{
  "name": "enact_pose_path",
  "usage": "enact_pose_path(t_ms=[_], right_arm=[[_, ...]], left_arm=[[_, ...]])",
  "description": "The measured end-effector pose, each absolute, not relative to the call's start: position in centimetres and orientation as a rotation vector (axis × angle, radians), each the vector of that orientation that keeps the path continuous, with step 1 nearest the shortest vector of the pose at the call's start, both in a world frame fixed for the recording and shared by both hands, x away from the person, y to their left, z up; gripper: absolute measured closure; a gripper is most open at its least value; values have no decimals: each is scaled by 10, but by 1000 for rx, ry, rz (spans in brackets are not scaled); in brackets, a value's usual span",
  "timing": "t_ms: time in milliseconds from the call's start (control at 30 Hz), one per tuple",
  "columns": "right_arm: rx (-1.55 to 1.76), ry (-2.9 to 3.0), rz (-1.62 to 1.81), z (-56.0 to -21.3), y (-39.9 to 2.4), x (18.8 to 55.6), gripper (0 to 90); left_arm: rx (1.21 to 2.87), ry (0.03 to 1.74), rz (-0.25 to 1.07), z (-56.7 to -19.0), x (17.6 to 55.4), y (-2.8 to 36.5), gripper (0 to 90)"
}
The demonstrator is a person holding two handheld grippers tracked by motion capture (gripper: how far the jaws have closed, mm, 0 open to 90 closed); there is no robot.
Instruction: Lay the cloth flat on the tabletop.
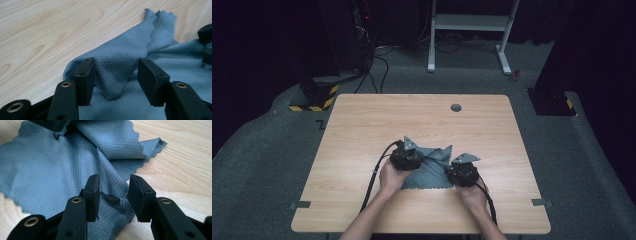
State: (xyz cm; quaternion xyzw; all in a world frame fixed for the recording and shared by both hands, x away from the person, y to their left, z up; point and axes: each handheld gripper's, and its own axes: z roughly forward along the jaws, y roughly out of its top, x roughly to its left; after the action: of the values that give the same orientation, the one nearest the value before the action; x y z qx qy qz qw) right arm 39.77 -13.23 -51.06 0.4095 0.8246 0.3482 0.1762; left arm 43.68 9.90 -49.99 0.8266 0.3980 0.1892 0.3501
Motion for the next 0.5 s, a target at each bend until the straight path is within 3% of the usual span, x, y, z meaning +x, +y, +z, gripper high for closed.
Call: enact_pose_path(t_ms=[67, 167, 200, 267, 433, 500], right_arm=[[1173, 2347, 969, -512, -131, 401, 667], [1160, 2374, 949, -515, -131, 403, 799], [1160, 2374, 949, -515, -131, 403, 799], [1141, 2394, 951, -515, -133, 403, 869], [1093, 2408, 935, -514, -133, 398, 884], [1094, 2409, 945, -514, -133, 396, 885]], left_arm=[[2163, 1038, 502, -504, 441, 96, 558], [2168, 1052, 490, -505, 447, 97, 769], [2168, 1052, 490, -505, 447, 97, 842], [2157, 1060, 480, -503, 450, 99, 887], [2164, 967, 449, -498, 439, 96, 889], [2189, 939, 414, -500, 434, 91, 693]])
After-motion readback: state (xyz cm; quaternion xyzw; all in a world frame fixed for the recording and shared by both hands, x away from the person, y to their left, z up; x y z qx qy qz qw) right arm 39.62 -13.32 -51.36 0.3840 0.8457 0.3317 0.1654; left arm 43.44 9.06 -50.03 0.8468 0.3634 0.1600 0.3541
